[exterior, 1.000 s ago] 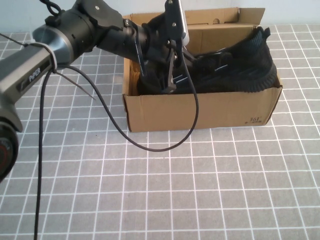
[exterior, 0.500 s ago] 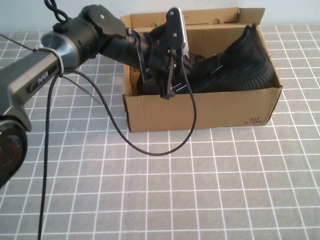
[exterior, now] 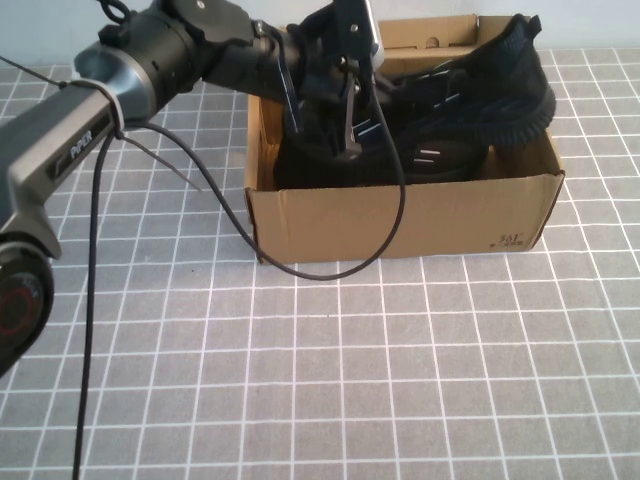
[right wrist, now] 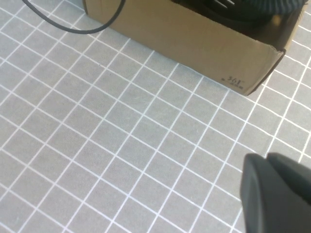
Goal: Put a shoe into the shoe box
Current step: Place the shoe in the shoe box
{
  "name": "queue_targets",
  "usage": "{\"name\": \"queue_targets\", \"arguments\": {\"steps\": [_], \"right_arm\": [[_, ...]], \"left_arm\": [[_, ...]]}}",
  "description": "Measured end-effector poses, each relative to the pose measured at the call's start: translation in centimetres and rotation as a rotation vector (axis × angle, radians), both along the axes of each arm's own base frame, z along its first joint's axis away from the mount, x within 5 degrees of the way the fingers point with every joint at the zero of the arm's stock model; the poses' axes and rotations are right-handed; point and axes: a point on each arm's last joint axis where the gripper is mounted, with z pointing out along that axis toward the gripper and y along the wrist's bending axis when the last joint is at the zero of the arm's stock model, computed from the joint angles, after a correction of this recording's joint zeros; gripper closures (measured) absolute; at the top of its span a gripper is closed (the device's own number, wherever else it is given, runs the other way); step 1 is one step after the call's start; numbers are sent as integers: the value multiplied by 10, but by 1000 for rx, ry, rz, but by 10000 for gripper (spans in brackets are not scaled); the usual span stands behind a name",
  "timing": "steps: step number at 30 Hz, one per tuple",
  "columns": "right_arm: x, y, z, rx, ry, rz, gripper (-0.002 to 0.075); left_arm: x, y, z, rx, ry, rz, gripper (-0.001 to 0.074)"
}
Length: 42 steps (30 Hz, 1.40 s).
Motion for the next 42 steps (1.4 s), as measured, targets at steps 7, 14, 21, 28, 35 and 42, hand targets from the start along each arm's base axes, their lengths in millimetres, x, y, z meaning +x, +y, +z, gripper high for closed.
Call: {"name": "queue_targets", "arguments": {"steps": [7,14,21,28,35,42], "right_arm": [[0,0,0,0,-1,0,742],[1,0,0,4,-8,-1,742],[1,1,1,8,-13,0,742],[0,0,0,4,-5,0,742],[0,0,0,2,-2,0,742],[2,1,2,15,-26,-1,742]], "left_arm": [[-2,5,-2,92,9,11,713],[-5,-2,-3,99,15,7,713],[-15,-26,-15,168,-16,-56,713],[-9,-23,-25,215,15,41,713],[-8,-24,-27,203,46,82,713],[-11,-24,-29,201,90,68,713]]}}
